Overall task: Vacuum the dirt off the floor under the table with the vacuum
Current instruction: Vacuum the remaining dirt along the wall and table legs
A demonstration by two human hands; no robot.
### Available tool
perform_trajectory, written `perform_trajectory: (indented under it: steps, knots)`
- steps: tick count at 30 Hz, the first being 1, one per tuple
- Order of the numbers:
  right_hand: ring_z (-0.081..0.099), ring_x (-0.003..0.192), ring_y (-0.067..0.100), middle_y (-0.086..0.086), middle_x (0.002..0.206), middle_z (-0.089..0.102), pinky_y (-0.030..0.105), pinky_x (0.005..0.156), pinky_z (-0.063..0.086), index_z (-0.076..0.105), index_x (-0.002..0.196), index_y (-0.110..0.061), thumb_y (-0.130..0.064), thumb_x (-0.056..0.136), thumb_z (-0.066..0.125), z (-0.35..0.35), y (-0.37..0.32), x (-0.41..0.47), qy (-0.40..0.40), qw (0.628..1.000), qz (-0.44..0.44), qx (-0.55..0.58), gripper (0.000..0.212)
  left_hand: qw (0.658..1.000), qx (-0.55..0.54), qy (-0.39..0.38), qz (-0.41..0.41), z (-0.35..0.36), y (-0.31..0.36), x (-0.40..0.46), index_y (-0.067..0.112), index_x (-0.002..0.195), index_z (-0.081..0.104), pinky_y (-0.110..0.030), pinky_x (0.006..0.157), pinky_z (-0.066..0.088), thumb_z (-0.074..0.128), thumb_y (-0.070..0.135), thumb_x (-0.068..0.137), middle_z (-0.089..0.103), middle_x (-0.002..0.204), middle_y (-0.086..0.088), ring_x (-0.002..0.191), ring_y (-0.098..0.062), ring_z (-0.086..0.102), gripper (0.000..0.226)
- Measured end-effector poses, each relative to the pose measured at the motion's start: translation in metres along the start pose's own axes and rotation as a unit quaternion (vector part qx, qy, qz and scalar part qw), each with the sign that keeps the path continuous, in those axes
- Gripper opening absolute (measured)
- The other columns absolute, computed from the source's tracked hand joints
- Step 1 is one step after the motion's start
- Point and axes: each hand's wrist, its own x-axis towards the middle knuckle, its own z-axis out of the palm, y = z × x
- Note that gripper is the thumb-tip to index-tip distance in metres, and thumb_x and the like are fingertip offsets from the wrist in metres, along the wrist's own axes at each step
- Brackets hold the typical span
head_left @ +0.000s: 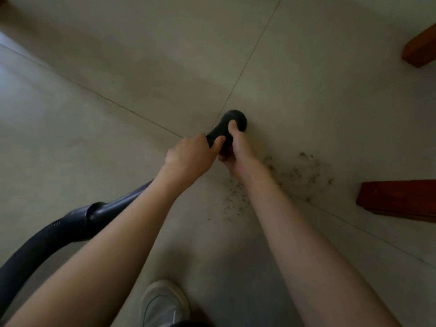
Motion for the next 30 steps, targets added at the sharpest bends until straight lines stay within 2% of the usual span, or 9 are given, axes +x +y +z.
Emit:
perform_trajectory:
  steps: [3, 8, 14, 18, 20, 22, 26, 28, 30]
  knots:
    - [0.058, 0.078, 0.018, 0.009, 0.101, 0.062, 0.025, 0.051, 0.041, 0.051, 0.128, -0.005, -0.047, 0.096, 0.046, -0.003, 0.027, -0.007, -0.005, 0.999, 0.007, -0.032, 0.053, 1.000, 0.010, -0.015, -0.009, 0.006, -0.017, -0.022, 0.016, 0.102, 0.055, -0.028, 0.053, 0.048, 0.029, 0.062, 0.092, 0.060, 0.073, -0.004, 0.062, -0.018, 0.060, 0.054]
    - [0.059, 0.078, 0.020, 0.012, 0.106, 0.063, 0.024, 0.047, 0.039, 0.049, 0.130, -0.005, -0.045, 0.097, 0.047, 0.005, 0.059, -0.029, -0.038, 0.998, 0.041, -0.005, 0.052, 0.997, 0.029, -0.067, -0.030, 0.004, -0.045, -0.043, 0.016, 0.112, 0.054, -0.036, 0.071, 0.057, 0.025, 0.063, 0.092, 0.062, 0.078, -0.005, 0.067, -0.020, 0.064, 0.059]
    - [0.055, 0.073, 0.015, 0.006, 0.090, 0.063, 0.022, 0.052, 0.032, 0.059, 0.117, -0.005, -0.041, 0.098, 0.047, 0.004, 0.083, -0.056, -0.080, 0.995, 0.062, -0.027, 0.042, 0.996, 0.035, -0.076, -0.045, 0.008, -0.064, -0.065, 0.023, 0.106, 0.048, -0.029, 0.061, 0.056, 0.023, 0.067, 0.089, 0.063, 0.075, -0.001, 0.059, -0.014, 0.065, 0.053]
    - [0.044, 0.059, 0.010, 0.001, 0.075, 0.056, 0.020, 0.048, 0.028, 0.060, 0.093, -0.012, -0.036, 0.098, 0.048, 0.001, 0.092, -0.067, -0.118, 0.989, 0.084, -0.007, 0.027, 0.994, 0.022, -0.078, -0.069, 0.010, -0.077, -0.075, 0.024, 0.113, 0.049, -0.026, 0.057, 0.053, 0.029, 0.066, 0.089, 0.064, 0.075, -0.001, 0.060, -0.013, 0.064, 0.053]
    - [0.044, 0.061, 0.010, 0.000, 0.074, 0.055, 0.020, 0.051, 0.028, 0.060, 0.091, -0.012, -0.034, 0.096, 0.051, 0.000, 0.096, -0.073, -0.119, 0.988, 0.096, 0.009, 0.024, 0.993, 0.012, -0.088, -0.076, 0.009, -0.081, -0.080, 0.023, 0.113, 0.050, -0.026, 0.058, 0.053, 0.031, 0.065, 0.089, 0.065, 0.076, -0.002, 0.060, -0.014, 0.063, 0.052]
    - [0.048, 0.067, 0.010, 0.000, 0.078, 0.058, 0.020, 0.056, 0.031, 0.061, 0.103, -0.011, -0.035, 0.095, 0.054, -0.001, 0.103, -0.076, -0.099, 0.989, 0.105, 0.026, 0.027, 0.992, 0.008, -0.097, -0.075, 0.009, -0.083, -0.084, 0.023, 0.111, 0.050, -0.029, 0.062, 0.054, 0.032, 0.066, 0.088, 0.065, 0.076, -0.003, 0.061, -0.015, 0.063, 0.052]
    - [0.058, 0.086, 0.012, 0.002, 0.094, 0.065, 0.027, 0.089, 0.037, 0.055, 0.125, -0.008, -0.041, 0.095, 0.051, -0.005, 0.110, -0.080, -0.072, 0.988, 0.115, 0.072, 0.044, 0.992, 0.022, -0.106, -0.065, 0.015, -0.083, -0.092, 0.023, 0.110, 0.051, -0.029, 0.062, 0.055, 0.032, 0.065, 0.089, 0.064, 0.076, -0.002, 0.060, -0.014, 0.061, 0.051]
    - [0.058, 0.091, 0.015, 0.006, 0.110, 0.065, 0.028, 0.092, 0.035, 0.054, 0.127, -0.006, -0.040, 0.096, 0.050, -0.008, 0.108, -0.083, -0.073, 0.987, 0.118, 0.082, 0.046, 0.992, 0.018, -0.109, -0.061, 0.016, -0.080, -0.094, 0.024, 0.109, 0.051, -0.027, 0.060, 0.053, 0.032, 0.065, 0.089, 0.064, 0.076, -0.002, 0.059, -0.013, 0.061, 0.049]
    - [0.058, 0.091, 0.017, 0.007, 0.111, 0.064, 0.027, 0.086, 0.038, 0.053, 0.127, -0.006, -0.039, 0.096, 0.051, -0.009, 0.106, -0.087, -0.069, 0.986, 0.120, 0.088, 0.046, 0.992, 0.011, -0.111, -0.056, 0.015, -0.076, -0.094, 0.024, 0.108, 0.052, -0.025, 0.057, 0.051, 0.032, 0.064, 0.089, 0.064, 0.075, -0.002, 0.058, -0.013, 0.060, 0.049]
